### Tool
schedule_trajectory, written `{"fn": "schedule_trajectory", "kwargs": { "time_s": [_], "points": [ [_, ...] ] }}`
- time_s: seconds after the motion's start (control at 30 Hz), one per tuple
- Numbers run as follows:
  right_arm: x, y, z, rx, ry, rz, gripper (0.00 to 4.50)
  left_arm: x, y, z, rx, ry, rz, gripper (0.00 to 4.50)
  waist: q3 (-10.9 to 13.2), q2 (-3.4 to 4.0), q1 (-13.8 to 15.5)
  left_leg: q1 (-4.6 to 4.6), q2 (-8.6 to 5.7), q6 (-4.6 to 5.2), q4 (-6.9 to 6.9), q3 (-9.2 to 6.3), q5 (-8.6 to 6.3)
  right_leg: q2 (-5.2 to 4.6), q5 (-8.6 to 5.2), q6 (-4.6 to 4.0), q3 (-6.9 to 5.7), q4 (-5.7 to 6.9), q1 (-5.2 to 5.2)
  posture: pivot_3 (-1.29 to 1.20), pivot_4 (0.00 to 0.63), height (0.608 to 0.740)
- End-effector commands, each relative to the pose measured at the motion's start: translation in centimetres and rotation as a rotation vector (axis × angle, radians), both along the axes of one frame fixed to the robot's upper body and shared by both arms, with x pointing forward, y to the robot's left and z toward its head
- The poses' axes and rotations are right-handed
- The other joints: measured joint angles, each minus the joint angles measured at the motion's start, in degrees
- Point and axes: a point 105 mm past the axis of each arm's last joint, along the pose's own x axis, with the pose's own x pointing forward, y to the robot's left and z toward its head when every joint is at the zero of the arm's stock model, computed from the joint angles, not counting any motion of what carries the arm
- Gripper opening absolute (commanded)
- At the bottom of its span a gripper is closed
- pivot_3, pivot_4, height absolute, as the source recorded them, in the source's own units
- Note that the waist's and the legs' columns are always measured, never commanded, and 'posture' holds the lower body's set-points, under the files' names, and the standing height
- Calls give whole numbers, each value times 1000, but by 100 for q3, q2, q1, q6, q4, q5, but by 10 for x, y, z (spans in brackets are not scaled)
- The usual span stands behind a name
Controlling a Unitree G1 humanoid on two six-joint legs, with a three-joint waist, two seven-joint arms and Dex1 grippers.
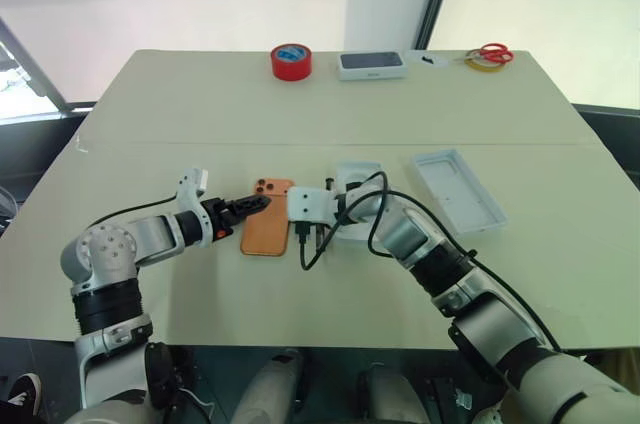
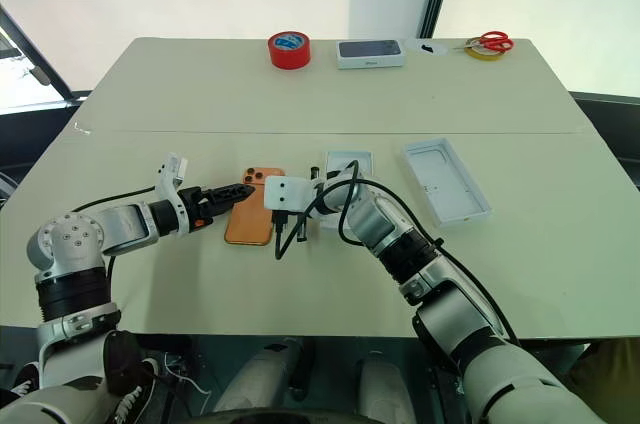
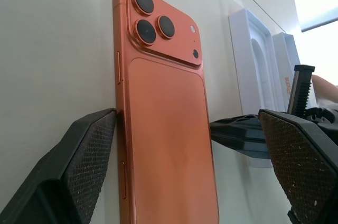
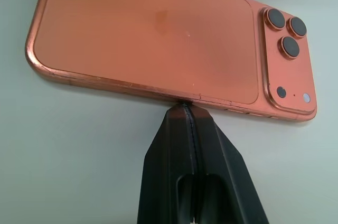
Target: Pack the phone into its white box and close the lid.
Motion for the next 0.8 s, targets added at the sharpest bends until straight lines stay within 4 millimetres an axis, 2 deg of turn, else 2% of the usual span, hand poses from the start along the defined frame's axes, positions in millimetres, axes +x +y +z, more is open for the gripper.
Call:
{"fn": "schedule_trajectory", "kwargs": {
  "time_s": [0.03, 0.2, 0.3, 0.5, 0.67, 0.8],
  "points": [
    [-9, 18, 7, 38, -19, 51, 0, -14, -50, 1, -131, 52, -209, 4481, 0, 0, -3, 0, 0, 0, 0, 0, 0, 0, 0, 0, 0, 0, 0, 0, 150, 736],
    [-9, 19, 4, 32, -20, 51, 0, -16, -58, -10, -60, 87, -226, 4481, 0, -1, 2, 0, -1, 0, 0, 0, 0, -1, 0, 0, -1, -1, 2, 0, 150, 736],
    [-9, 18, 5, 36, -18, 48, 0, -18, -56, -7, -59, 78, -235, 4481, 0, -1, 0, 0, -1, 0, 0, 0, 0, -1, 0, 0, -1, -1, 2, 0, 150, 736],
    [-11, 18, 4, 39, -16, 47, 0, -23, -38, -4, 67, 80, -248, 4481, 0, -1, -22, 0, 0, 0, -2, 0, 0, 0, 0, 0, 0, -2, 2, 0, 150, 736],
    [-10, 19, 4, 41, -18, 48, 0, -15, -33, 0, 73, 91, -233, 4481, 1, -1, -66, 0, 0, -1, -8, -2, 0, 2, 0, 0, 0, -2, -4, 0, 150, 736],
    [-10, 20, 4, 45, -21, 47, 0, -12, -40, -4, -35, 109, -207, 4481, 1, -1, -95, 0, 0, -2, -17, -2, 0, 1, 0, 0, 0, -5, -6, 0, 150, 736]
  ]
}}
